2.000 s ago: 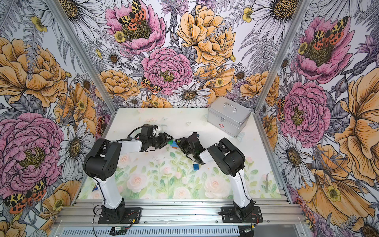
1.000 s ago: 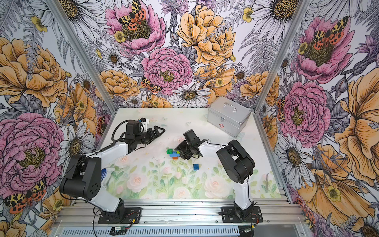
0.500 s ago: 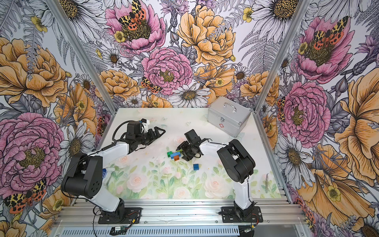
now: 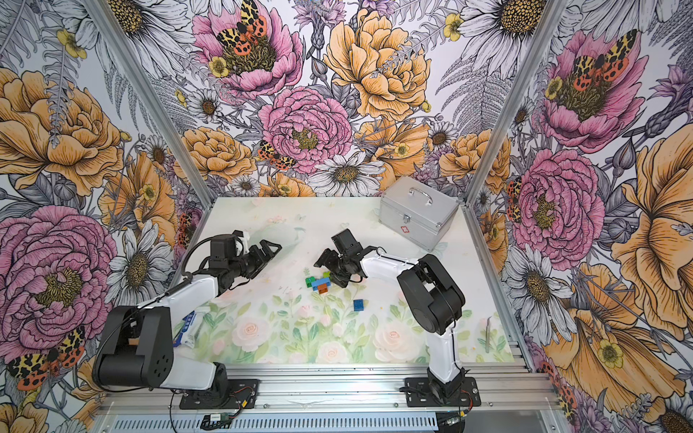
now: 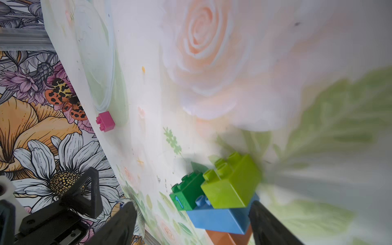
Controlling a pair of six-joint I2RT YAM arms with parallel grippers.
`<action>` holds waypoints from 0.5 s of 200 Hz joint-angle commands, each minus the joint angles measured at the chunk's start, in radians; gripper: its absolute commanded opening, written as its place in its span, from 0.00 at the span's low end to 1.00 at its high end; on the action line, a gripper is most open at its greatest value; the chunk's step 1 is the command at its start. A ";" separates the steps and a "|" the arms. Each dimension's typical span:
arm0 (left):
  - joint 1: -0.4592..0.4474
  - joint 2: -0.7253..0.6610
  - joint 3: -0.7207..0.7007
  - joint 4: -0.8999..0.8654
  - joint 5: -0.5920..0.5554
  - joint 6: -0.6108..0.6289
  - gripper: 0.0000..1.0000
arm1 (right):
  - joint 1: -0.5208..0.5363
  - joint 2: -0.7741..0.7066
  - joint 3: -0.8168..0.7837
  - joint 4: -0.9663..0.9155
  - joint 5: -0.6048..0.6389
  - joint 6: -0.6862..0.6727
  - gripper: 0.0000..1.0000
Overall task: Assemble the letter v with lego
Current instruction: Adjust the lego brick at the center of the board.
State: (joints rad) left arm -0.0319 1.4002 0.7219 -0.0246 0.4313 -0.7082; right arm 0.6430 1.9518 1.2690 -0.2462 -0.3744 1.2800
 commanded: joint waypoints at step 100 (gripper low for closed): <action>0.083 -0.116 -0.002 -0.207 -0.064 0.003 0.99 | 0.070 -0.031 0.051 -0.155 0.062 -0.102 0.90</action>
State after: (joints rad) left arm 0.0814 1.2709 0.7174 -0.2134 0.3592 -0.7078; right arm 0.7322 1.9781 1.3094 -0.2665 -0.3664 1.2781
